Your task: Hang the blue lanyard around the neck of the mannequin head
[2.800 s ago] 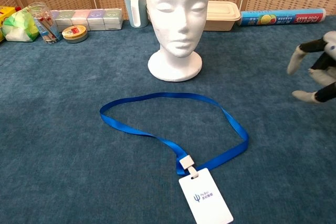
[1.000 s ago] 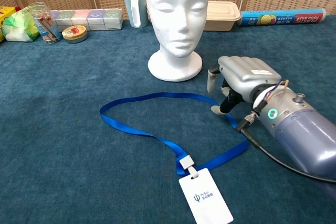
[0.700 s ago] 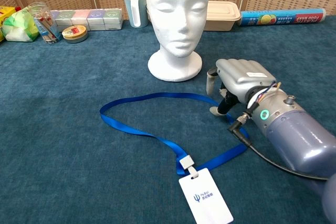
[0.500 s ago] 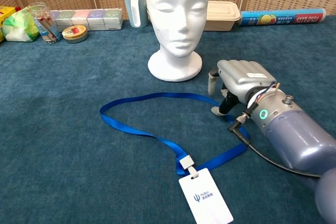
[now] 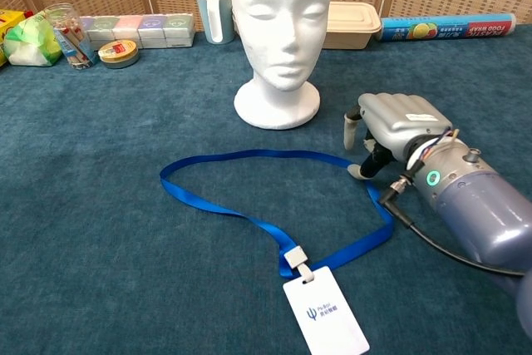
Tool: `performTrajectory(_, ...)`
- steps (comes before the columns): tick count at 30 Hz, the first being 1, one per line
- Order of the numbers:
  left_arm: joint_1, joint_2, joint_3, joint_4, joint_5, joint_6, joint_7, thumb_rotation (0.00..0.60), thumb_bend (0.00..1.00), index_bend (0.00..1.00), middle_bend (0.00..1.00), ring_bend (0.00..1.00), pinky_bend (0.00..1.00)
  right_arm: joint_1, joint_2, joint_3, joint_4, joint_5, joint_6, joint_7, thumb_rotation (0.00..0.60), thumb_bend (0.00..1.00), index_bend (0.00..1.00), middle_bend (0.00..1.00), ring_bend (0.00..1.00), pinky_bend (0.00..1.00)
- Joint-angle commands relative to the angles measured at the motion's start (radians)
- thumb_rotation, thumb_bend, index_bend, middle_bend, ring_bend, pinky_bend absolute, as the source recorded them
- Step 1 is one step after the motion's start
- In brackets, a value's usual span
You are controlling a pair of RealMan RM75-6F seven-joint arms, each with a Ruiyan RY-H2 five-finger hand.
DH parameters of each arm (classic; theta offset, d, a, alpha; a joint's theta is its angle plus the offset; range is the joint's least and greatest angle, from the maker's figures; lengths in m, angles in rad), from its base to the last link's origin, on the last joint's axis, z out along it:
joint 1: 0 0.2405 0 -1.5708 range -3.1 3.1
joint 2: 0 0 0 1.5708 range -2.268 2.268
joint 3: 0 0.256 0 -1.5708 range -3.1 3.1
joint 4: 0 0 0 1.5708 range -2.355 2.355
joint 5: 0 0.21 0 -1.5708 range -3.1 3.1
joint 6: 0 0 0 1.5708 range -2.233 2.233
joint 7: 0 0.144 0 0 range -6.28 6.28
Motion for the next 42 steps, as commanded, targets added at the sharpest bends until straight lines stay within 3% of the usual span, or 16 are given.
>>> performTrajectory(1, 0.001, 0.001, 0.002, -0.002, -0.001, 0.002, 0.000, 0.456, 0.24, 0.46, 0.37, 0.34, 0.27, 0.000, 0.005, -0.005, -0.001, 0.003, -0.002, -0.004, 0.599, 0.34, 0.47, 0.94, 1.00, 1.00)
performTrajectory(30, 0.023, 0.017, 0.018, 0.010, 0.032, 0.034, -0.055, 0.454, 0.24, 0.46, 0.37, 0.34, 0.27, 0.025, 0.009, -0.017, 0.001, 0.063, -0.021, -0.042, 0.600, 0.50, 0.54, 0.94, 1.00, 1.00)
performTrajectory(42, 0.000, 0.011, 0.014, 0.026, -0.001, -0.012, -0.046, 0.454, 0.23, 0.46, 0.37, 0.34, 0.27, 0.026, 0.011, -0.023, -0.008, 0.044, -0.008, -0.021, 0.600, 0.51, 0.58, 0.94, 1.00, 1.00)
